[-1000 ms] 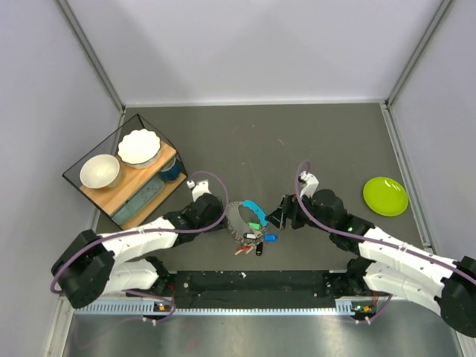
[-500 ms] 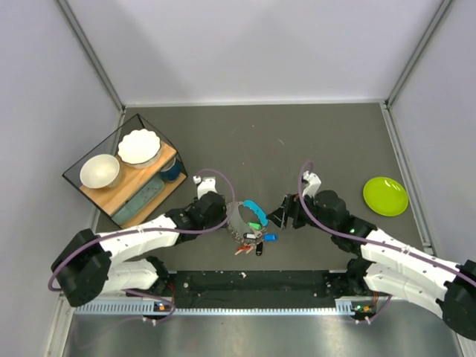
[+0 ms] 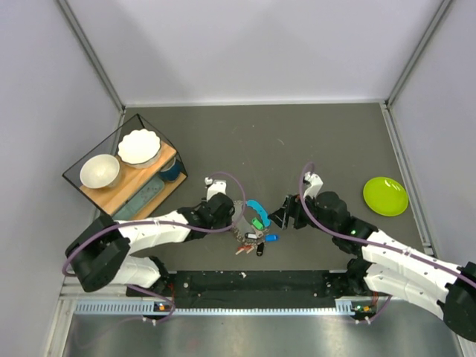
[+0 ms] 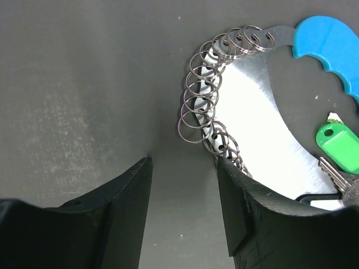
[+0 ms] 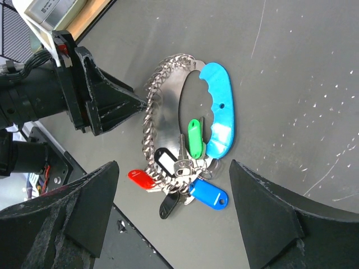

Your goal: Remove the keys from the keyring

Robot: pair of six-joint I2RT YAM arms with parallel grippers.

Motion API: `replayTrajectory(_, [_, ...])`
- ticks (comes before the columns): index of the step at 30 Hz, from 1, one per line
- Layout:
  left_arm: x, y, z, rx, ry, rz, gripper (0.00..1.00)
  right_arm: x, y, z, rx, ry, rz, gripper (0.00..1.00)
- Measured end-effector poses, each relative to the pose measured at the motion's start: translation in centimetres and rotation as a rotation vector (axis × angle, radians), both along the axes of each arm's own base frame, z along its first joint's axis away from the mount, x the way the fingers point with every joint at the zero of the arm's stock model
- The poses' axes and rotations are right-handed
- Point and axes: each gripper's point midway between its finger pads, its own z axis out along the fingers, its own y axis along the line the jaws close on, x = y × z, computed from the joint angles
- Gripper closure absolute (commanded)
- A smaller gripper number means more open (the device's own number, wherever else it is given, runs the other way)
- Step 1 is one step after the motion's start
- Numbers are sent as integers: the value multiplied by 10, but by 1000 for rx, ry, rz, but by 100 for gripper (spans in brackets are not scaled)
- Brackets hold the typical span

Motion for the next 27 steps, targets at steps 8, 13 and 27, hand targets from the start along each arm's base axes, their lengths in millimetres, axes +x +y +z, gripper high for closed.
replayTrajectory(8, [1,-11,10,-16,-24,-30,46,1,-1,0,-6,-7,1,20])
replayTrajectory(13, [7,-21,35,-63,-84,-33,47,1,-1,1,-5,-12,-1,20])
replayTrajectory(27, [15,-34,13,38,-42,-45,53,0,-3,2,-6,-25,-5,21])
